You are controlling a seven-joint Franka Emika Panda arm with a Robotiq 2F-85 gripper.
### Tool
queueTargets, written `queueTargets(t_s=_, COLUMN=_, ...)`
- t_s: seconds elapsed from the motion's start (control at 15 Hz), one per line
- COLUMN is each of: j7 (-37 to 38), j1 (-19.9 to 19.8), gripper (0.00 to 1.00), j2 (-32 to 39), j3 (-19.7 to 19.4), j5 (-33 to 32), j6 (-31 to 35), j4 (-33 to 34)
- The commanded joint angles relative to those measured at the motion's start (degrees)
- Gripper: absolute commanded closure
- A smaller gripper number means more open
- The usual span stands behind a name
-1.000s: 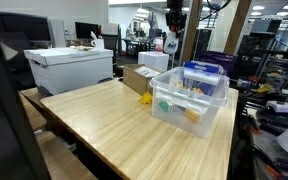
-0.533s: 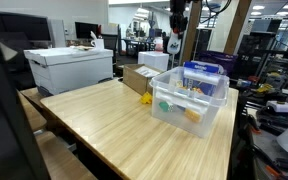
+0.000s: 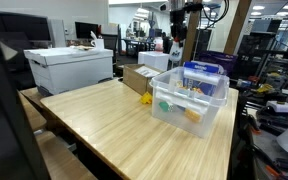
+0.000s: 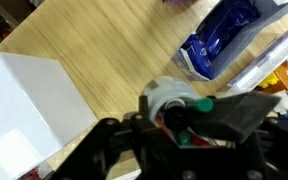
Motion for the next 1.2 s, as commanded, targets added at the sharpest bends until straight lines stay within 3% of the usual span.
queueTargets(t_s=0.0, j7=1.0, j1=-0.3, gripper=0.66, j2=1.0, j3=0.9, j5=0.4, j6=1.7, j4=-1.8)
queueTargets(t_s=1.13, j7=0.9, j1=-1.8, gripper=0.66, j2=8.1, j3=1.8, j5=4.1, j6=12.7, j4=-10.1)
